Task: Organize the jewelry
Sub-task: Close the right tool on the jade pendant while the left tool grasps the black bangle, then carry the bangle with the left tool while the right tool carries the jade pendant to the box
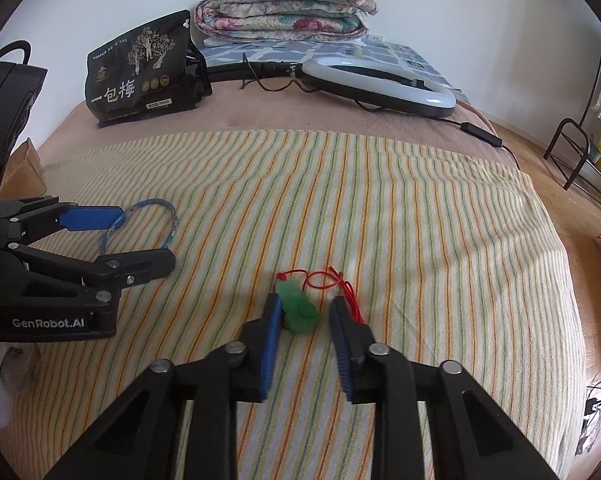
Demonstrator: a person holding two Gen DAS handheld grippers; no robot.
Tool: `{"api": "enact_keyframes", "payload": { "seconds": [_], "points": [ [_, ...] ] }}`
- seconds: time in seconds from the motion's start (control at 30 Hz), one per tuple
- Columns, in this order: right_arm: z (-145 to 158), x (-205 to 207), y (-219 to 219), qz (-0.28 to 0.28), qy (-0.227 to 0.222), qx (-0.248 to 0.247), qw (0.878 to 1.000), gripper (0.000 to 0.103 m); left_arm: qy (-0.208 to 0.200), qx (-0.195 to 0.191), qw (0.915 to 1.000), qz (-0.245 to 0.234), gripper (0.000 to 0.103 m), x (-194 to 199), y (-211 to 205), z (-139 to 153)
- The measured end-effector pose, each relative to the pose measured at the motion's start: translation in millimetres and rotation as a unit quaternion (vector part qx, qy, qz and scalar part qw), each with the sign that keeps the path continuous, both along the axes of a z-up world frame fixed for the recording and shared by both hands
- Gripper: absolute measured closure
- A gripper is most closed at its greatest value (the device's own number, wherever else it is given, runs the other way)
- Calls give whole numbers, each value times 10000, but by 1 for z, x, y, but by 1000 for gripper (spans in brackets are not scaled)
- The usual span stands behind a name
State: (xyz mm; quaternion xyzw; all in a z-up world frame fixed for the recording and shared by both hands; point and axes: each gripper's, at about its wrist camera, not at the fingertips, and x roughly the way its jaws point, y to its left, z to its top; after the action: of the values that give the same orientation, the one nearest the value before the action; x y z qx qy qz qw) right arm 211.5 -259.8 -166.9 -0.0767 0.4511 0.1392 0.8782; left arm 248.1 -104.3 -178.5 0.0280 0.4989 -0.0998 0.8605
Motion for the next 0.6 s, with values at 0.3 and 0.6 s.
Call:
{"api": "enact_keyframes", "payload": {
  "seconds": [0.3,0.6],
  "points": [
    [10,-8,-3,15,-57,90,9999,86,-4,-136,9999,100,29,-7,13,10],
    [48,-31,-5,52,-393,93,9992,86,-340,-214,9991,135,29,-25,29,48]
  ]
}}
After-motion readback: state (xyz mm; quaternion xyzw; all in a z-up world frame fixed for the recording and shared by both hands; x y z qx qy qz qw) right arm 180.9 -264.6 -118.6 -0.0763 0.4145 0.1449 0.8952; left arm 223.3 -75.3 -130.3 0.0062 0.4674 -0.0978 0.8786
